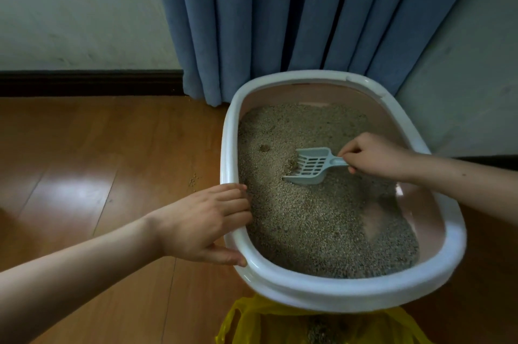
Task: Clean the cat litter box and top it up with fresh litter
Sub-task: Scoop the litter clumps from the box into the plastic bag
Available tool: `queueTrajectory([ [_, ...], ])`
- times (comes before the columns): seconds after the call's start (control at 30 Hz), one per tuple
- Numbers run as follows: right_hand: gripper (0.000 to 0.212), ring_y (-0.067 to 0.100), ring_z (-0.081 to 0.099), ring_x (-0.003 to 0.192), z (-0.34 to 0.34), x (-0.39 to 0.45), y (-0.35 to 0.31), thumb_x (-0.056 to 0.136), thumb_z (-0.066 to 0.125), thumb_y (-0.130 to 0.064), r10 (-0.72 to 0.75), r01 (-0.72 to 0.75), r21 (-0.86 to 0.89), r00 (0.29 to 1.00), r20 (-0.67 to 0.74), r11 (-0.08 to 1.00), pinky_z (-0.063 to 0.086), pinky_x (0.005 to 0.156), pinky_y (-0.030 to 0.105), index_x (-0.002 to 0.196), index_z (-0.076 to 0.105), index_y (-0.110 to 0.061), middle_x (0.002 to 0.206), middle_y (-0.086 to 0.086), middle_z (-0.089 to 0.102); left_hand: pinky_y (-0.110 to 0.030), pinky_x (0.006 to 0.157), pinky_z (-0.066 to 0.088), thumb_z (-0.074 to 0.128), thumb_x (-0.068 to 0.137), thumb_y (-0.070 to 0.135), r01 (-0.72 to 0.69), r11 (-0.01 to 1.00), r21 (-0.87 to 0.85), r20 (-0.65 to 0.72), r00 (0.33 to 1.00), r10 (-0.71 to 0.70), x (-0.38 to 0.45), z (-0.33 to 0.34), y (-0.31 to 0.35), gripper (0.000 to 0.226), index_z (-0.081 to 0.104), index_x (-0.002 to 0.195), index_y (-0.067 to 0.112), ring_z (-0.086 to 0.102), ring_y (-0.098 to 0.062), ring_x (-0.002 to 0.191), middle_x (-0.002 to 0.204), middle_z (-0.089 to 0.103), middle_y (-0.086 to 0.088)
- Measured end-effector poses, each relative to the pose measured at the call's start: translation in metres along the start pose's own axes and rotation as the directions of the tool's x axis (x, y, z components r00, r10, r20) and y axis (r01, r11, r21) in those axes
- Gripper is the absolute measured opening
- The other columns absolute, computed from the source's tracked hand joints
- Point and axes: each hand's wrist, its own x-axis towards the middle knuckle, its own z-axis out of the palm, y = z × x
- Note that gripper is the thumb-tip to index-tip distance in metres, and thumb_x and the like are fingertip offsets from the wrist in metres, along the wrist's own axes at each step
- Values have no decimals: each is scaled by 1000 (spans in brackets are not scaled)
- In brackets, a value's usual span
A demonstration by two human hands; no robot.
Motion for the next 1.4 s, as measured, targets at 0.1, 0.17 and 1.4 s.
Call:
queueTrajectory([
  [0.1,25,12,49,52,6,12,-12,97,48,-18,-38,38,16,999,-23,999,38,52,28,92,73,-19,65,-3,64,-38,119,26,53,92,62,8,1000,-5,11,1000,-8,0,1,0,53,63,106,12,57,-22,109,104,61,-1],
  [0.17,24,12,49,53,8,21,-22,98,47,-20,-72,72,-15,997,-36,997,38,50,26,99,70,-22,69,-3,65,-38,119,25,52,92,62,16,1000,-6,19,1000,-16,0,2,0,54,63,106,11,58,-23,108,104,61,-2],
  [1.4,26,15,52,67,-4,-59,14,101,43,-23,-130,136,-43,983,128,990,38,63,31,89,66,-21,71,-2,58,-33,119,20,47,94,62,1,996,89,14,1000,-2,-1,-6,8,51,63,105,15,58,-21,106,102,62,-1],
])
